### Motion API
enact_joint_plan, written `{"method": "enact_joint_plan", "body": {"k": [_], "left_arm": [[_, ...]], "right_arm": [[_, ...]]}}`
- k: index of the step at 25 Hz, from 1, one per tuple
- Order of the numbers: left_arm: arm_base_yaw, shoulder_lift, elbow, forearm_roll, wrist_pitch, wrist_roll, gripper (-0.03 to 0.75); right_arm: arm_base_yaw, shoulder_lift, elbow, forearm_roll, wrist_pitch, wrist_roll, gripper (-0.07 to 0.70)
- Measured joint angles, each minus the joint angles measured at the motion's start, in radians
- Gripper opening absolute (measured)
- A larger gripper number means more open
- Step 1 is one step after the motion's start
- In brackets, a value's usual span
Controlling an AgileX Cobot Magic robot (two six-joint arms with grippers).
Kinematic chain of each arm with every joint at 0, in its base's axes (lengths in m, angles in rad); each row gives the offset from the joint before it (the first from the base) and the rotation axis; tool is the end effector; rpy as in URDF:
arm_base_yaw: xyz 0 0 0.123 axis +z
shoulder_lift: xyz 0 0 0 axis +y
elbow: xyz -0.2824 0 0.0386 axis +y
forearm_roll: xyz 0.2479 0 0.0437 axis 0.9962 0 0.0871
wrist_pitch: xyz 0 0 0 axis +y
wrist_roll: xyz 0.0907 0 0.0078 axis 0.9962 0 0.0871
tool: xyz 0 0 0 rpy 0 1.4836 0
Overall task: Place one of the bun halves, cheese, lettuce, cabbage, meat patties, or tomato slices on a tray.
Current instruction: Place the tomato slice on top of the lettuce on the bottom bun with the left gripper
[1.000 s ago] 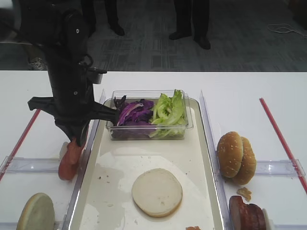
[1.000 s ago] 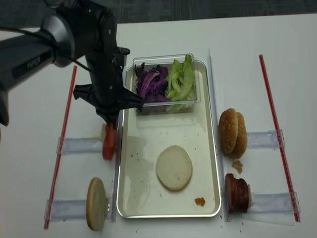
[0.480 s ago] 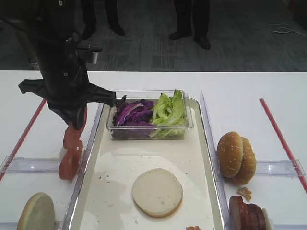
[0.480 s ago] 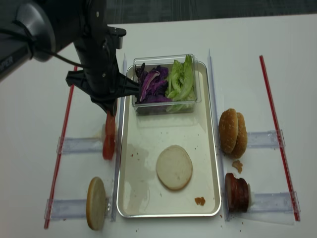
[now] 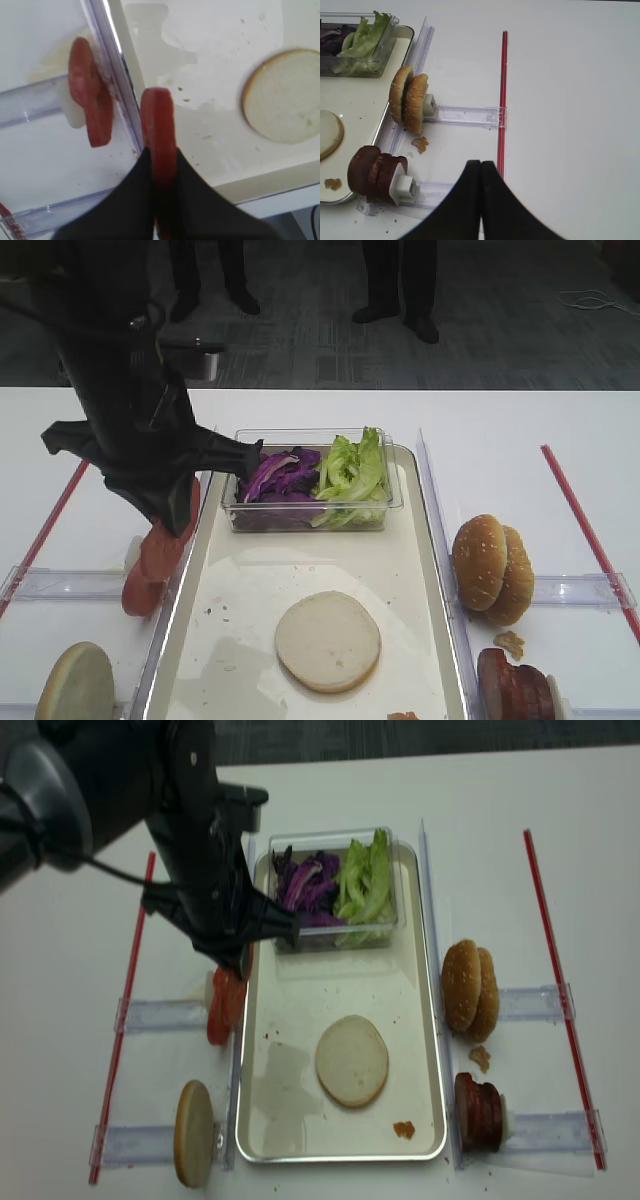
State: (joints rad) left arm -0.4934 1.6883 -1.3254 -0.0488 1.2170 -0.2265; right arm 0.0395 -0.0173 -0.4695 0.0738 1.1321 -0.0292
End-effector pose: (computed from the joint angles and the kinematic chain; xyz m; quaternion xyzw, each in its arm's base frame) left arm 0.2849 -0.1579 0.2611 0.1254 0.9911 -0.0355 0.0284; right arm -0.0076 0.0058 0.2632 -0.0325 0.8733 0.0393 0.4845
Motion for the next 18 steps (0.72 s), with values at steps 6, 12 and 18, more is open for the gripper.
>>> {"method": "enact_joint_plan", "body": {"k": [6,12,18], "left_arm": [[0.000,-0.027,0.086,-0.125,-0.025,0.065,0.012],[0.000,-0.029,0.156,-0.317,-0.109,0.203,0.012],[0.000,-0.029,0.227,-0.528,-0.200,0.373,0.012]], "right_arm": [[0.000,0.000,0.000,0.000,0.000,0.000,0.133],[0.000,0.000,0.000,0.000,0.000,0.000,0.133],[0.000,0.000,0.000,0.000,0.000,0.000,0.133]]}}
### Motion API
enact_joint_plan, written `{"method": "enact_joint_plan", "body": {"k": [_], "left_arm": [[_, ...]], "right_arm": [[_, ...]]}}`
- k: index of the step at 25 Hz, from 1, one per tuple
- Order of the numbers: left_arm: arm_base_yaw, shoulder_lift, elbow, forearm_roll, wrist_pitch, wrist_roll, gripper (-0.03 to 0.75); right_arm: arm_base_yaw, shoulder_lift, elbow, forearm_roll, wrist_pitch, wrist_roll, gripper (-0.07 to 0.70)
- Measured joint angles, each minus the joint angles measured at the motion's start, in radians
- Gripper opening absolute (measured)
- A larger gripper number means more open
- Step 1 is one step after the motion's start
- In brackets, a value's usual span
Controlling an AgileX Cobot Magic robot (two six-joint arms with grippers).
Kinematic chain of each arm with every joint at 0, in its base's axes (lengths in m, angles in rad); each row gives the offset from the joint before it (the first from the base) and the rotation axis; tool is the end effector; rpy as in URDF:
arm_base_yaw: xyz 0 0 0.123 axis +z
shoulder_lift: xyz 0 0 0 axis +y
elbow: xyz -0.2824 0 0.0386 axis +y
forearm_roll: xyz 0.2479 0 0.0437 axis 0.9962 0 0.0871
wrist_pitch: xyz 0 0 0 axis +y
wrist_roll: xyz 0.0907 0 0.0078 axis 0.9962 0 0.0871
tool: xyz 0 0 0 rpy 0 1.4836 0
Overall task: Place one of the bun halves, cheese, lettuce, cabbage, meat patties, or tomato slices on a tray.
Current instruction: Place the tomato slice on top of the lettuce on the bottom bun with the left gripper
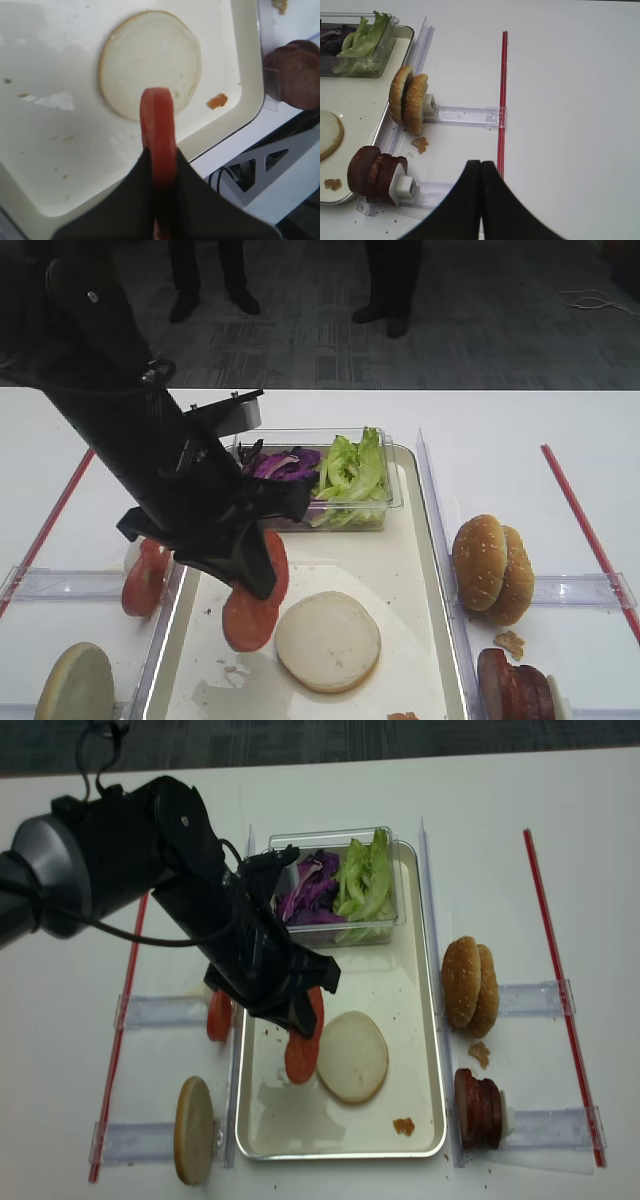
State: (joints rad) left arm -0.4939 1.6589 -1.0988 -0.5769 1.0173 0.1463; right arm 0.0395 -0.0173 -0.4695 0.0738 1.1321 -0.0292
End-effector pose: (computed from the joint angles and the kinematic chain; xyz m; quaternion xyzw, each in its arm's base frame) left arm 0.2524 -0.1839 0.2266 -0.1689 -0.9532 0.2508 0.0048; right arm -0.0076 0.0058 0.2632 -0.0325 0.8733 0.0393 0.4845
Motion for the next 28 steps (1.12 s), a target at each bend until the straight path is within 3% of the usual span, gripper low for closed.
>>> {"method": "enact_joint_plan", "body": {"k": [6,12,19,28], "left_arm": [[0.000,0.016,0.089,-0.268,-0.070,0.240,0.012],[0.000,0.088,0.125,-0.464,-0.098,0.443,0.012],[0.000,0.200,0.129,-0.608,-0.092,0.588,0.009],[0.000,0.264,0.129,-0.681,-0.092,0.658,0.009]], "right_arm": [[0.000,0.000,0.000,0.000,0.000,0.000,0.133],[0.000,0.000,0.000,0.000,0.000,0.000,0.133],[0.000,0.000,0.000,0.000,0.000,0.000,0.133],[0.000,0.000,0.000,0.000,0.000,0.000,0.133]]}}
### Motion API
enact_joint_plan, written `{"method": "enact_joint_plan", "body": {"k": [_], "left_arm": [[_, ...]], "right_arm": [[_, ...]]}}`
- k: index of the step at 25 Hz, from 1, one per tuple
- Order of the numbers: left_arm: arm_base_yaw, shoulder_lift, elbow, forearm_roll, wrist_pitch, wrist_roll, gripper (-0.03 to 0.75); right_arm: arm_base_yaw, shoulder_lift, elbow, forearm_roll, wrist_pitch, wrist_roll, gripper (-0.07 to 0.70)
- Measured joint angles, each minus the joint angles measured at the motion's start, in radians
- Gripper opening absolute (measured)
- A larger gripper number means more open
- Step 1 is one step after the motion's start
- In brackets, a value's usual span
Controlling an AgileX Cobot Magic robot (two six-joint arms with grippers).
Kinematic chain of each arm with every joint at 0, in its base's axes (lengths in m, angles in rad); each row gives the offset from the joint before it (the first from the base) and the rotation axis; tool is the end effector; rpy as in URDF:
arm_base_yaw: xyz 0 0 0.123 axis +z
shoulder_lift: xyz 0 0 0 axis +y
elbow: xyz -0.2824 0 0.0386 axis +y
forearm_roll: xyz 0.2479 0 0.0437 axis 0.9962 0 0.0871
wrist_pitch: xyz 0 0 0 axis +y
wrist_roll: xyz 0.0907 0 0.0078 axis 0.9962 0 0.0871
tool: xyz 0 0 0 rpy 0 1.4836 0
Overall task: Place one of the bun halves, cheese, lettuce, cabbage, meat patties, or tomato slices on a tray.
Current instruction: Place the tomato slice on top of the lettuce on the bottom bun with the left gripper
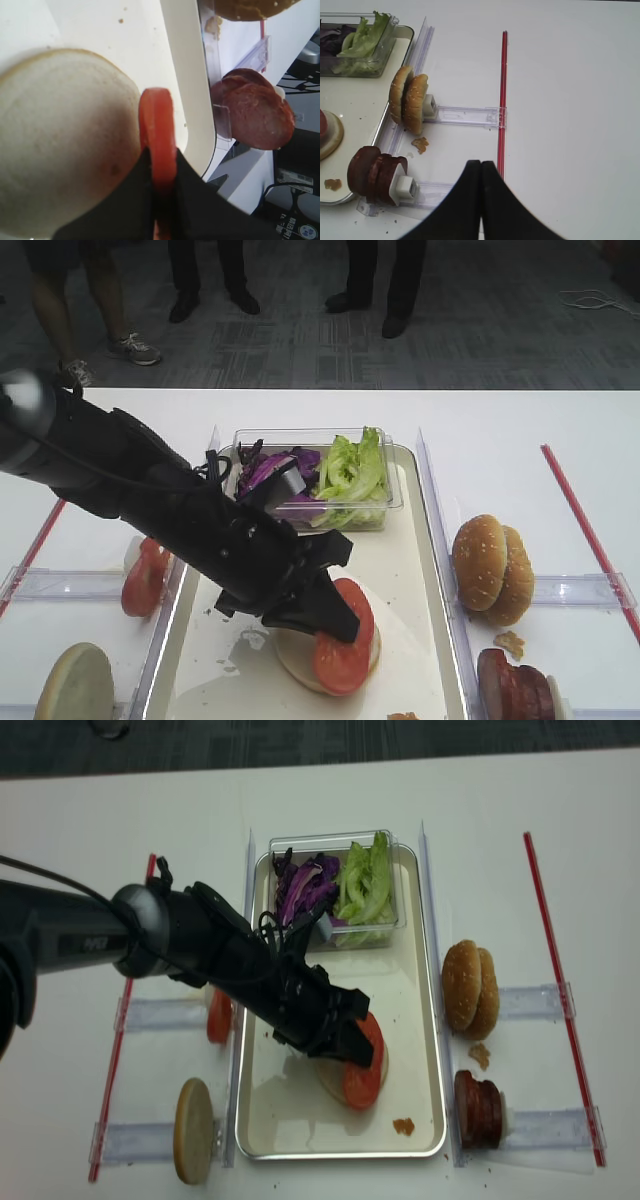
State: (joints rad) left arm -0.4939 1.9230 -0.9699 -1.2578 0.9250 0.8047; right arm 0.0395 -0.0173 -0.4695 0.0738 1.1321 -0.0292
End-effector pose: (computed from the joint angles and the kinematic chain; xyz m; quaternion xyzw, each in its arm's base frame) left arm 0.2588 -0.2180 0.1418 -0.1646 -0.8842 0.4367 0.0215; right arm -0.0076 0.0058 0.2632 -0.0325 0.8733 0.0393 0.4845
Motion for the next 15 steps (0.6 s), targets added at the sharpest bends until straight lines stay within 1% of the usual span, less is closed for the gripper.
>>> {"method": "enact_joint_plan", "body": {"k": [3,9,14,15], "left_arm": [[0.002,0.002,0.000,-0.012,-0.005,0.010,0.009],[0.032,0.002,0.000,-0.029,-0.006,0.010,0.009],[0.033,0.004,0.000,-0.029,0.027,0.008,0.009],[0.033,0.006,0.000,-0.030,0.027,0.008,0.009]], "right_arm": [[0.000,0.000,0.000,0.000,0.000,0.002,0.133],[0.000,0.000,0.000,0.000,0.000,0.002,0.133],[0.000,0.000,0.000,0.000,0.000,0.002,0.133],[0.000,0.000,0.000,0.000,0.000,0.002,0.133]]}}
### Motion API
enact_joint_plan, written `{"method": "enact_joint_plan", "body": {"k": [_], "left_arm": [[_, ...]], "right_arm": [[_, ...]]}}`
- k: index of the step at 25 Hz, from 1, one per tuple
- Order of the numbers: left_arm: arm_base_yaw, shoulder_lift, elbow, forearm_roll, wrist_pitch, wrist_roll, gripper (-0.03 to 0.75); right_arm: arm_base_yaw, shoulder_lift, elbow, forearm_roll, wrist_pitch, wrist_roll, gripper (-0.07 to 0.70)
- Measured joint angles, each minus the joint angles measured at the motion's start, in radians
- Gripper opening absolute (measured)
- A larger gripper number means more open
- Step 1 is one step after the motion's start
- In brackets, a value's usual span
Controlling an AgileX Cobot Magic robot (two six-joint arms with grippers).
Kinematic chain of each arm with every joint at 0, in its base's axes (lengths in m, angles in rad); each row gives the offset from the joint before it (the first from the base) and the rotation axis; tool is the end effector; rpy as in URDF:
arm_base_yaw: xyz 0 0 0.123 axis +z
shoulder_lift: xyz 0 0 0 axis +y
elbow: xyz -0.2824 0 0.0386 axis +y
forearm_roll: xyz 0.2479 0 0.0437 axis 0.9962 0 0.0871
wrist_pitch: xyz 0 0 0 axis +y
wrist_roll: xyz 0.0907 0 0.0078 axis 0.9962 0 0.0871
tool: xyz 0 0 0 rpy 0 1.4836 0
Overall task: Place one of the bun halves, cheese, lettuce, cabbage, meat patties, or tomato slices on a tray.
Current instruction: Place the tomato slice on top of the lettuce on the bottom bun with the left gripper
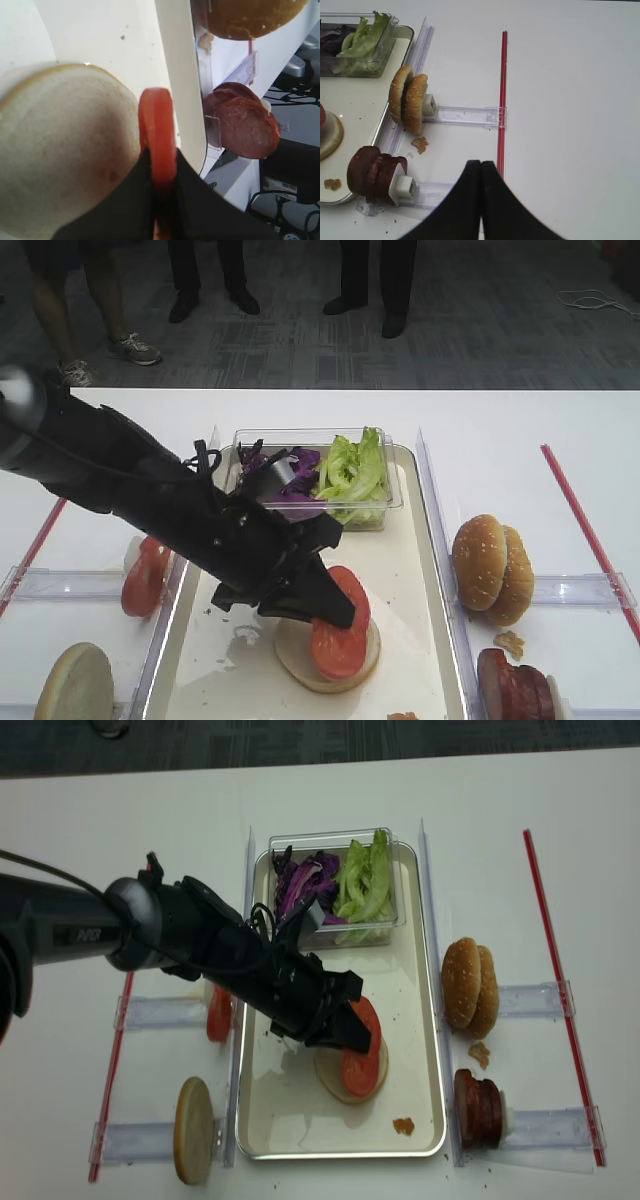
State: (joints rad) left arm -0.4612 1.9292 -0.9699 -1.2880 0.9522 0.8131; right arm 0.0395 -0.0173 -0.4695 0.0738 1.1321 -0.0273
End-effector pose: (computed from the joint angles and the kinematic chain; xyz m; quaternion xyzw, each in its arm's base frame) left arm 0.2650 -0.2113 0.1424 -0.1446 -0.8799 0.4521 0.0223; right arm -0.0076 0.0058 0.2632 -0.0317 0.8734 0.0398 0.4844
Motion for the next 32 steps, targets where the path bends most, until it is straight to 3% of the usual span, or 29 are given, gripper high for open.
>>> {"method": "enact_joint_plan", "body": {"k": [18,27,32], "left_arm": [[0.000,0.034,0.000,-0.006,0.003,-0.018,0.016],[0.000,0.034,0.000,-0.006,0.001,-0.053,0.150],[0.000,0.034,0.000,-0.006,0.005,-0.080,0.182]], "right_arm": [[0.000,0.000,0.000,0.000,0.000,0.002,0.133],[0.000,0.000,0.000,0.000,0.000,0.002,0.133],[0.000,0.000,0.000,0.000,0.000,0.002,0.133]]}}
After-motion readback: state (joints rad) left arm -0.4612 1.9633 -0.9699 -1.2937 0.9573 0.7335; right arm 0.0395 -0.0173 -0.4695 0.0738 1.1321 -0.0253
